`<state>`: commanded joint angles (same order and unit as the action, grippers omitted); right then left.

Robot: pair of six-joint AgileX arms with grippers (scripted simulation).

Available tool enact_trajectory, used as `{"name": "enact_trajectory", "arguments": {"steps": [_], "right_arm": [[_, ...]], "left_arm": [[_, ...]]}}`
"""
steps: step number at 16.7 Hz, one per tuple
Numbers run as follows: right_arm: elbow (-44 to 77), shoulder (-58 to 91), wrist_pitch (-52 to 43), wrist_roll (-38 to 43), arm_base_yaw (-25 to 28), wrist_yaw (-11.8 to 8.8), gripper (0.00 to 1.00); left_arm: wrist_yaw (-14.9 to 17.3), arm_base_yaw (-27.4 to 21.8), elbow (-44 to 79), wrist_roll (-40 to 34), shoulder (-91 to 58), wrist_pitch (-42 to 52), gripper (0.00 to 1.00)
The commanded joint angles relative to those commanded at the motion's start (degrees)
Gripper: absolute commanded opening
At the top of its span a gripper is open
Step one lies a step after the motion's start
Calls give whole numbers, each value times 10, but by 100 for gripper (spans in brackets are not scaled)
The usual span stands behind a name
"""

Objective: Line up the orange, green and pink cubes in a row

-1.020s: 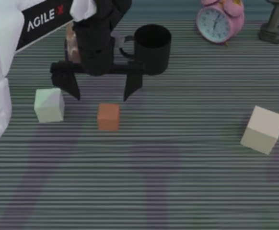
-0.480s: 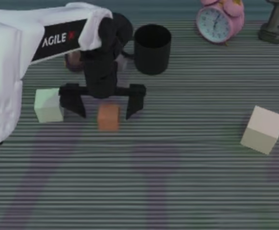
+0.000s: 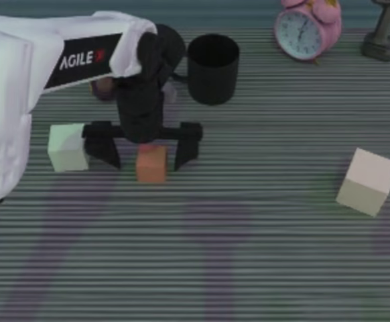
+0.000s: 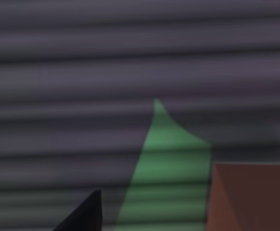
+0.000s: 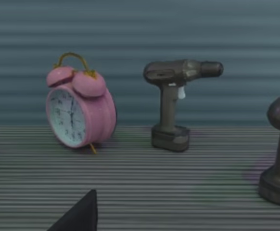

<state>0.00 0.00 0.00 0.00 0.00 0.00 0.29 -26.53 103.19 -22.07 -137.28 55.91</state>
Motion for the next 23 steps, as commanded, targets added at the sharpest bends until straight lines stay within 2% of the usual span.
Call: {"name": "enact_trajectory", "arguments": {"steps": [11,19,23], "right_arm": [[0,0,0,0,0,0,100],[0,0,0,0,0,0,100],[0,0,0,0,0,0,100]], "left_arm": [[0,0,0,0,0,0,2],[0,0,0,0,0,0,0],[-6,3,25,4,23,30,0]]}}
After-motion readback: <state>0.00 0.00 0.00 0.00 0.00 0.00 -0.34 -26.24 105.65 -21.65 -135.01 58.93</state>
